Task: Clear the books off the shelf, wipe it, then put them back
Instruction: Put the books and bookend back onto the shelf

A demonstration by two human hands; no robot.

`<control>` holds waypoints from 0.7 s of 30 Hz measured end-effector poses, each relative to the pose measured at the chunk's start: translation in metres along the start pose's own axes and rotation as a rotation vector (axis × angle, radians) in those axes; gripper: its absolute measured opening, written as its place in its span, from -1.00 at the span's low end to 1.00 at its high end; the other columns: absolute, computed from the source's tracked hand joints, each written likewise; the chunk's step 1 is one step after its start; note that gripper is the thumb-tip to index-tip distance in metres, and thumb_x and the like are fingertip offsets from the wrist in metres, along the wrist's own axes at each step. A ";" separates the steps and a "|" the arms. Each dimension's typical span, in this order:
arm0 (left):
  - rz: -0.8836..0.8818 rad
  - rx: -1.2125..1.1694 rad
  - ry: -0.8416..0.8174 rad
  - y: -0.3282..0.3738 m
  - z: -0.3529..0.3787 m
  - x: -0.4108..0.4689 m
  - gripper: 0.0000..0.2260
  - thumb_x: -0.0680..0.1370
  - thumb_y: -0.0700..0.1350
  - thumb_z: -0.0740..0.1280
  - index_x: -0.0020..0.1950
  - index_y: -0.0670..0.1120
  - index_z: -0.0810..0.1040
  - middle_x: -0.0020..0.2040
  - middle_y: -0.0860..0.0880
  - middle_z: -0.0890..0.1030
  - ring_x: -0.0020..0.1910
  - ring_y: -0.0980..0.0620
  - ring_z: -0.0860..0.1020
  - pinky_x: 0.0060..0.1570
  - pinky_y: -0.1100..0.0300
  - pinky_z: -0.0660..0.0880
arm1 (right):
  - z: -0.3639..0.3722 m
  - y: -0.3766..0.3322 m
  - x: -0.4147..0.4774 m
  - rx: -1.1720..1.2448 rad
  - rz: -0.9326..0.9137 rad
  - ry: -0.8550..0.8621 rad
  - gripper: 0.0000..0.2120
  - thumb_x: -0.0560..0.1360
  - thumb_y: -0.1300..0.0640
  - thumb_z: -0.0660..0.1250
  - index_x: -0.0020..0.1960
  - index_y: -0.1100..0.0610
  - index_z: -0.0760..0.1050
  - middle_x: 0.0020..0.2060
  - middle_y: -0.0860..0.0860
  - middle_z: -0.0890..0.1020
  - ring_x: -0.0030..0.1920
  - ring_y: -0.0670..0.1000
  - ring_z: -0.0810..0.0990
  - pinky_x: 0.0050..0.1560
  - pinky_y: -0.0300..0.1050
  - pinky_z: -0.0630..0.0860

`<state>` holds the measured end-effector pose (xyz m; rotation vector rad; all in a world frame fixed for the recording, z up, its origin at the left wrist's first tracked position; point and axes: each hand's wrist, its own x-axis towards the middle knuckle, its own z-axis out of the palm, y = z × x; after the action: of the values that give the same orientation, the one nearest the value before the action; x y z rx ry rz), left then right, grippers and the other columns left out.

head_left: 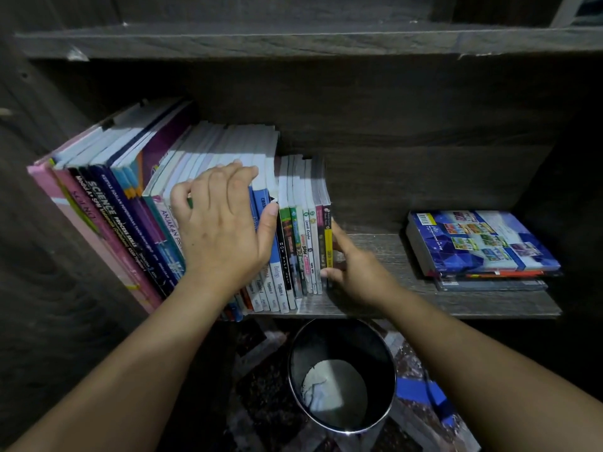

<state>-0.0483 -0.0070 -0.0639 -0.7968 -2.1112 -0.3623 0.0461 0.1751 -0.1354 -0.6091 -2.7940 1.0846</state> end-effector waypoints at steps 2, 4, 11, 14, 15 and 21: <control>0.000 0.001 0.008 -0.001 0.000 0.000 -0.55 0.59 0.12 0.09 0.30 -0.16 0.43 0.22 -0.14 0.50 0.18 -0.12 0.43 0.14 -0.03 0.16 | -0.008 -0.004 -0.004 -0.013 0.000 -0.051 -0.07 0.48 0.03 0.41 0.52 -0.27 -0.21 0.40 0.03 0.43 0.34 0.07 0.43 0.36 0.08 0.31; -0.001 0.002 0.013 -0.001 0.001 0.000 -0.56 0.59 0.12 0.10 0.30 -0.16 0.43 0.23 -0.14 0.50 0.19 -0.13 0.42 0.14 -0.03 0.15 | -0.021 -0.003 -0.006 0.015 0.036 -0.019 -0.14 0.49 0.06 0.41 0.54 -0.24 -0.09 0.38 0.03 0.43 0.25 0.04 0.49 0.30 0.05 0.38; -0.043 0.014 0.035 0.006 0.002 0.002 -0.58 0.55 0.09 0.16 0.26 -0.17 0.42 0.15 -0.17 0.50 0.14 -0.15 0.39 0.14 -0.03 0.14 | -0.078 0.061 -0.022 -0.746 0.232 0.163 -0.37 0.50 -0.11 0.34 0.48 -0.02 0.20 0.43 0.10 0.29 0.41 0.17 0.25 0.36 0.17 0.28; -0.081 0.018 0.038 0.010 0.000 0.004 -0.58 0.51 0.08 0.16 0.23 -0.18 0.42 0.07 -0.18 0.49 0.07 -0.15 0.34 0.13 -0.03 0.14 | -0.086 0.088 -0.027 -0.892 0.318 0.114 -0.23 0.47 -0.11 0.37 0.54 -0.07 0.04 0.51 0.13 0.13 0.48 0.22 0.13 0.42 0.23 0.15; -0.090 0.018 0.034 0.011 0.000 0.004 -0.57 0.50 0.08 0.15 0.23 -0.18 0.42 0.06 -0.18 0.48 0.07 -0.15 0.34 0.13 -0.03 0.14 | -0.088 0.096 -0.028 -0.890 0.338 0.110 -0.21 0.48 -0.08 0.37 0.55 -0.08 -0.01 0.52 0.14 0.10 0.50 0.22 0.09 0.44 0.24 0.12; -0.105 0.018 0.052 0.013 0.001 0.005 -0.57 0.49 0.07 0.15 0.21 -0.19 0.44 0.04 -0.17 0.48 0.04 -0.15 0.35 0.12 -0.02 0.13 | -0.103 0.116 -0.031 -0.792 0.303 0.074 -0.21 0.52 0.11 0.34 0.56 -0.09 -0.08 0.54 0.07 0.13 0.51 0.16 0.12 0.47 0.13 0.16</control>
<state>-0.0434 0.0055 -0.0607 -0.6607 -2.1092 -0.4146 0.1354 0.3060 -0.1336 -1.1227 -3.0561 -0.0941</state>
